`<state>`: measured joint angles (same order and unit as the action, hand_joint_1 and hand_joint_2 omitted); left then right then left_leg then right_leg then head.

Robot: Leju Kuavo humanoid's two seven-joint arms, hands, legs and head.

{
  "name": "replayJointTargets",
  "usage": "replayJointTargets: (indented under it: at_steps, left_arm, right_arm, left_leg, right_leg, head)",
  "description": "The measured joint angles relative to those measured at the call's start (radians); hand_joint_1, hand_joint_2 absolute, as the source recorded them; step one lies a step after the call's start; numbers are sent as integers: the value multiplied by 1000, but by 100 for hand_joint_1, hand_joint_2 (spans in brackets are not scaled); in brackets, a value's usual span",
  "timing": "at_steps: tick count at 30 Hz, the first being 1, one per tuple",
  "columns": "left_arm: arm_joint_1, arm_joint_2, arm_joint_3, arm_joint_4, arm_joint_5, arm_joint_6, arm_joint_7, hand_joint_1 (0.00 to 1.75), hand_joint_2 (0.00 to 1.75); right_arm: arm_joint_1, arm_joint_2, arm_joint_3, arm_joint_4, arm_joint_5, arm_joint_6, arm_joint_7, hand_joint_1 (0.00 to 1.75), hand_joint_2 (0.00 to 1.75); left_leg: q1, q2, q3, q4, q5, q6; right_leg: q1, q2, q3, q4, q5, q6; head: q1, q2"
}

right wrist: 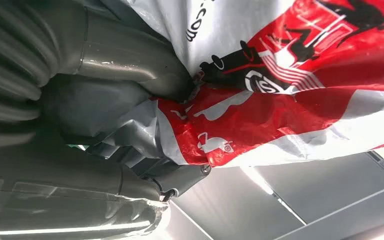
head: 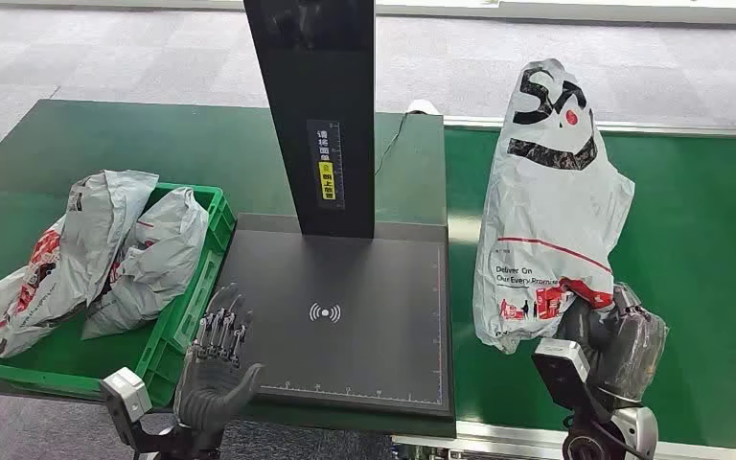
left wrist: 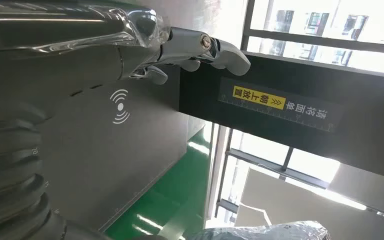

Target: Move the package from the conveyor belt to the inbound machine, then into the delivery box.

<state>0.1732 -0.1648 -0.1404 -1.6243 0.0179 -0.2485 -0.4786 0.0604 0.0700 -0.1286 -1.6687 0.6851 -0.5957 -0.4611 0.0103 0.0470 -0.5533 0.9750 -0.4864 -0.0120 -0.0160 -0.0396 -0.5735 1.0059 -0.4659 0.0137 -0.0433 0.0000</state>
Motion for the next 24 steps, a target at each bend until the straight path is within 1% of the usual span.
replayJointTargets:
  at_steps: [2, 4, 6, 7, 9, 11, 13, 18, 24]
  left_arm:
    - [0, 2, 0, 0, 1, -3, -2, 0, 175]
    - [-3, 6, -1, 1, 2, -12, -8, 0, 175]
    - [-11, 11, -1, 7, 4, -28, -16, 0, 175]
    - [-15, 13, -1, 11, 4, -35, -20, 0, 175]
    - [-22, 16, -1, 20, 4, -45, -25, 0, 175]
    - [-24, 18, -1, 26, 3, -48, -29, 0, 175]
    - [-25, 20, -1, 28, 3, -48, -30, 0, 175]
    - [-25, 24, -1, 28, 3, -48, -30, 0, 175]
    - [-25, 25, -1, 28, 1, -47, -30, 0, 175]
  right_arm:
    - [2, -9, 15, -2, 12, 79, -16, 175, 175]
    - [7, -27, 59, -5, 58, 253, -37, 175, 175]
    - [15, -39, 124, -5, 90, 431, -42, 175, 175]
    - [20, -42, 159, -5, 88, 503, -43, 175, 175]
    - [28, -48, 220, -4, 76, 586, -44, 175, 175]
    - [34, -58, 264, -3, 64, 610, -45, 175, 175]
    - [34, -69, 286, -2, 50, 620, -45, 175, 175]
    - [33, -87, 307, -1, 38, 630, -45, 175, 175]
    - [30, -94, 315, 3, 37, 634, -46, 175, 175]
  left_leg:
    - [0, 0, 0, 0, 0, 0]
    - [0, 1, 0, 0, 0, 0]
    - [0, 0, 0, 0, 0, 0]
    - [0, -1, 0, 0, 0, 0]
    - [1, -1, 0, 0, 0, -1]
    - [1, 0, 0, 0, 0, -1]
    - [0, 0, 0, 0, 0, 0]
    - [0, 0, 0, 0, 0, 0]
    - [0, 0, 0, 0, 0, 0]
  right_leg:
    - [0, 0, 0, 0, 0, 0]
    - [0, 0, 0, 0, 0, 0]
    - [0, 0, 0, 0, 0, 0]
    - [1, -1, 0, 0, 0, 0]
    - [1, -1, 0, 0, 0, 0]
    - [1, -1, 0, 0, 0, 0]
    - [0, -1, 0, 0, 0, 0]
    - [0, -1, 0, 0, 0, 0]
    - [0, -1, 0, 0, 0, 0]
  head:
    - [0, 0]
    - [0, 0]
    - [0, 0]
    - [0, 0]
    - [0, 0]
    - [0, 0]
    - [0, 0]
    - [0, 0]
    - [0, 0]
